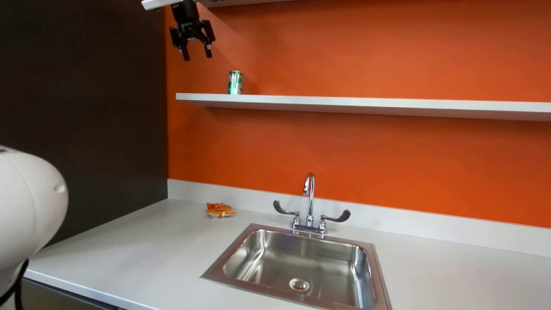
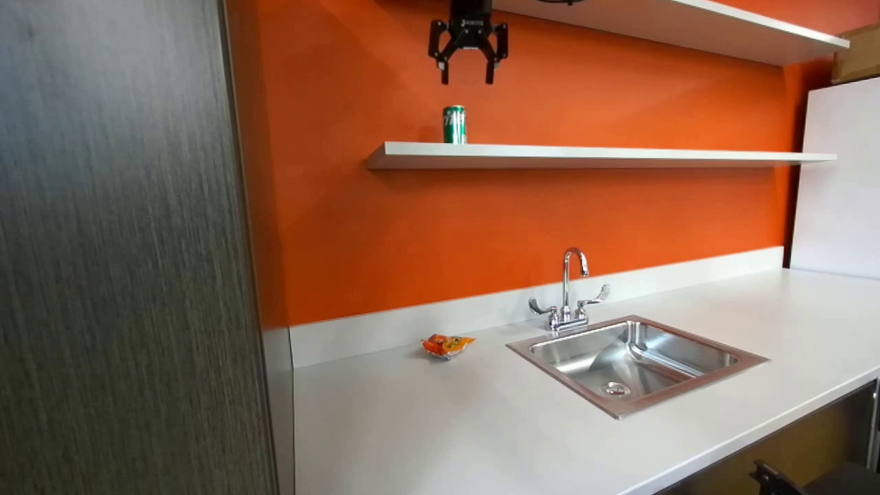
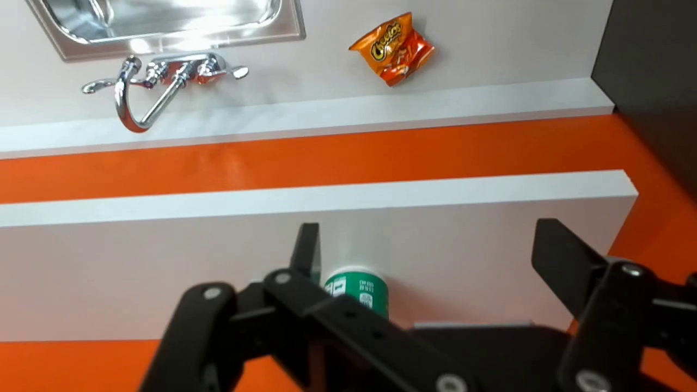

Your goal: Put the can on the shelf

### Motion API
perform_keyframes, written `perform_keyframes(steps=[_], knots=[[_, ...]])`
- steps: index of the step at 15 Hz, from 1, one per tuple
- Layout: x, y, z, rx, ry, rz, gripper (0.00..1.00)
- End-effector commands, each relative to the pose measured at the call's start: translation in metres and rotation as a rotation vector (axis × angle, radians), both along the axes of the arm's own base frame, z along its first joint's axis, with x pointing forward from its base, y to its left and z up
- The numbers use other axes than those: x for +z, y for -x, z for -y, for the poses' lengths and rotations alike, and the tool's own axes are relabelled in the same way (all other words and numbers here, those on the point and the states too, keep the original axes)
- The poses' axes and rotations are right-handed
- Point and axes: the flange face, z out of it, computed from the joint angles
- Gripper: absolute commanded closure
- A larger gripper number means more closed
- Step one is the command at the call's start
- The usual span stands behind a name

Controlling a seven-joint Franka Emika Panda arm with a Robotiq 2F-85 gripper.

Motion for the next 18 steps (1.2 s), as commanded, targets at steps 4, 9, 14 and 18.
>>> perform_keyframes(steps=[4,9,14,18], knots=[[-0.052,0.054,0.011,-0.035,-0.042,-0.104,0.00],[-0.121,0.080,0.020,-0.029,-0.063,-0.207,0.00],[-0.197,0.088,0.034,0.051,-0.052,-0.233,0.00],[-0.245,0.082,0.042,0.172,-0.007,-0.221,0.00]])
